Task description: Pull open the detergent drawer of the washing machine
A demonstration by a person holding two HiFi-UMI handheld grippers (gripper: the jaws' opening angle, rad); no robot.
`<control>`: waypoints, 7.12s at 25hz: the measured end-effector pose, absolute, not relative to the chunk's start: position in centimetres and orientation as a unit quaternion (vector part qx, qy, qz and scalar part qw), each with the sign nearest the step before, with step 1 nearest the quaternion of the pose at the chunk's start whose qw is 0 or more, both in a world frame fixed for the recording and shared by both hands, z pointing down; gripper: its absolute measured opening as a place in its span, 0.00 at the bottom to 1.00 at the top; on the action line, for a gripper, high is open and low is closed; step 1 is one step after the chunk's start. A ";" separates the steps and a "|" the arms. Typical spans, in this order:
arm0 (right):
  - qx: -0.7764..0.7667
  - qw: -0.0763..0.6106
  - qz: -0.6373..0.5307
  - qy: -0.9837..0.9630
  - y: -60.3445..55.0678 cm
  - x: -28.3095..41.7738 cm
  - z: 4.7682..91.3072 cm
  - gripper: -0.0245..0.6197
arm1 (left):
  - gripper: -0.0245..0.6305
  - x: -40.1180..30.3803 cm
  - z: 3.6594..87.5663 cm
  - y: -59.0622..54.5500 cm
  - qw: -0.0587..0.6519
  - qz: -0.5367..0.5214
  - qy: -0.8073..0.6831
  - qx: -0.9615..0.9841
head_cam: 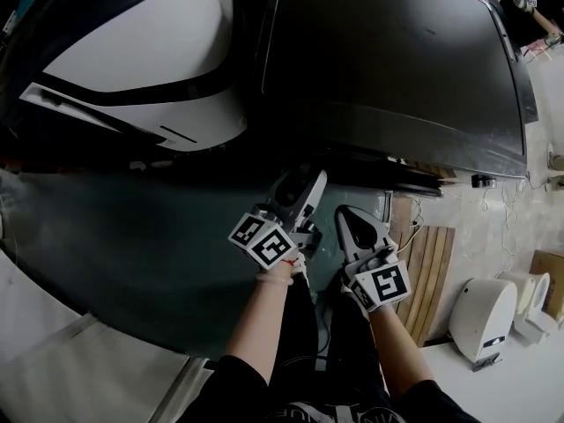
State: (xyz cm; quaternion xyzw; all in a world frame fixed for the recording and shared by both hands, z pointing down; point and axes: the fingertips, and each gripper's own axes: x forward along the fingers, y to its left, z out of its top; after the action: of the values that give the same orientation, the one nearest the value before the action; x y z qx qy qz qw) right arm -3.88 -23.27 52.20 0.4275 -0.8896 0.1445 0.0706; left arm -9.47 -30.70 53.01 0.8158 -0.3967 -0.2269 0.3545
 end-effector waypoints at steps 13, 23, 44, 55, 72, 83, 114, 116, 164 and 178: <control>0.451 0.026 0.168 -0.876 -24.1 -3.9 51.5 0.06 | 0.29 -10.5 52.0 -32.6 0.400 -0.367 -0.338 0.769; 0.464 0.027 0.159 -0.871 -23.7 -3.5 51.1 0.06 | 0.23 -10.8 52.1 -32.5 0.419 -0.391 -0.328 0.751; 0.439 0.030 0.146 -0.886 -21.2 -4.7 50.0 0.06 | 0.23 -10.8 52.0 -27.9 0.431 -0.373 -0.325 0.755; 0.429 0.030 0.156 -0.889 -19.0 -4.8 49.6 0.06 | 0.23 -11.2 52.1 -24.8 0.429 -0.372 -0.328 0.755; 0.430 0.030 0.152 -0.890 -16.3 -5.4 49.7 0.06 | 0.23 -11.4 52.0 -21.3 0.436 -0.365 -0.313 0.761; 0.431 0.026 0.149 -0.889 -14.9 -5.1 49.2 0.05 | 0.22 -11.4 52.1 -19.3 0.436 -0.367 -0.313 0.760; 0.443 0.019 0.139 -0.885 -13.3 -3.9 47.8 0.05 | 0.11 -11.0 53.0 -17.0 0.426 -0.297 -0.331 0.788; 0.441 0.025 0.129 -0.888 -13.2 -3.7 47.5 0.05 | 0.07 -10.8 52.8 -16.5 0.419 -0.272 -0.331 0.801; 0.421 -0.007 0.033 -0.906 -7.0 0.0 31.2 0.05 | 0.05 -13.5 32.6 -9.8 0.055 0.001 -0.486 0.872; 0.430 -0.021 0.013 -0.902 -6.8 0.9 28.0 0.05 | 0.05 -15.4 28.8 -9.0 0.023 -0.014 -0.513 0.858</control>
State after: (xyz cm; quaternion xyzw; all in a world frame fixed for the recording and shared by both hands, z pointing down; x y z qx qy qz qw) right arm 0.95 -6.78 28.03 0.4304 -0.9023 0.0135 -0.0213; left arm -15.40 -9.04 28.85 0.8580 -0.5129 -0.0136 0.0229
